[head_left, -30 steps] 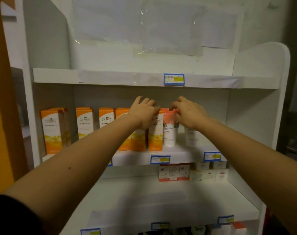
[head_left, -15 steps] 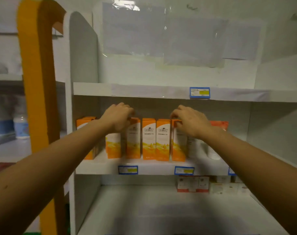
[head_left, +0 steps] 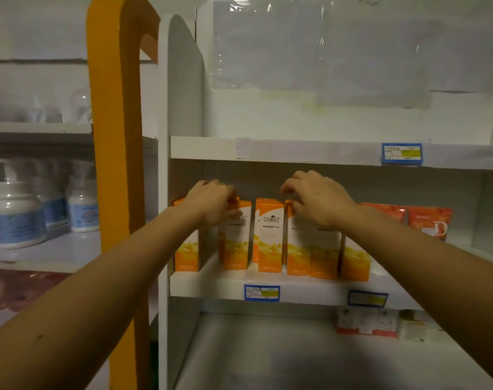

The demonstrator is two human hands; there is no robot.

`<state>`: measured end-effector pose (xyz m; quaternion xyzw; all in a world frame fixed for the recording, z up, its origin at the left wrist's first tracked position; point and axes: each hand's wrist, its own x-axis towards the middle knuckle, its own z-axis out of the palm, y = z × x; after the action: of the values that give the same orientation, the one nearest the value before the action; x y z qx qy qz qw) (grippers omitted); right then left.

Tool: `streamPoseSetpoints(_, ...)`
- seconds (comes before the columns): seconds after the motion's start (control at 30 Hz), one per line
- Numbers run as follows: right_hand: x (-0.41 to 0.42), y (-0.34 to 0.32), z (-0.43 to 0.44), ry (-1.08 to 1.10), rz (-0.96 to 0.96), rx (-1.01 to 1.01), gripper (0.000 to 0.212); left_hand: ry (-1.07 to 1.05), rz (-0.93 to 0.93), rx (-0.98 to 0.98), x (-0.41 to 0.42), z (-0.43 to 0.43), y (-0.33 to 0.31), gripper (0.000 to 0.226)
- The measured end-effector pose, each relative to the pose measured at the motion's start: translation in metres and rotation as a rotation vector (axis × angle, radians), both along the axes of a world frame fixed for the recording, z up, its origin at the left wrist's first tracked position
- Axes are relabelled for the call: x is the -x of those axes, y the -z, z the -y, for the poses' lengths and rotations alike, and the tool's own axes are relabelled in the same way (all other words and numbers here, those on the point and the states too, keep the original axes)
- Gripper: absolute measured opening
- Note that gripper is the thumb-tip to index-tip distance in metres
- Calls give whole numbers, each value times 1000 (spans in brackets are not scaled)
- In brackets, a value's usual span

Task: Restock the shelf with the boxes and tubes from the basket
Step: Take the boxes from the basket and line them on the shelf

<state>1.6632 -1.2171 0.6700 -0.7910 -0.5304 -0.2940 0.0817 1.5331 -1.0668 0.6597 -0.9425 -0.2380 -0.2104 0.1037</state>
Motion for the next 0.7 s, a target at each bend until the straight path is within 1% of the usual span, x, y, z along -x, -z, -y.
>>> streamPoseSetpoints(0.13, 4, -3, -14, 12, -5, 19, 34, 12, 22, 62, -6, -6, -7, 30)
streamPoseSetpoints(0.2, 7, -5, -21, 4, -2, 22, 33, 13, 6, 61, -9, -9, -10, 32)
streamPoseSetpoints(0.27, 11, -8, -28, -10, 6, 22, 33, 15, -52, 93, -10, -10, -13, 39)
streamPoseSetpoints(0.33, 13, -11, -33, -17, 4, 20, 33, 22, -132, 136, -10, -14, -17, 41)
streamPoseSetpoints(0.4, 14, -14, -38, -20, -12, 8, 33, 14, -172, 155, -7, -19, -22, 41)
streamPoseSetpoints(0.57, 18, -13, -48, -18, -41, 19, 33, 81, -140, 299, 2, -24, -29, 42)
streamPoseSetpoints(0.7, 19, -10, -61, -19, -79, 22, 33, 100, -154, 302, 10, -31, -32, 38)
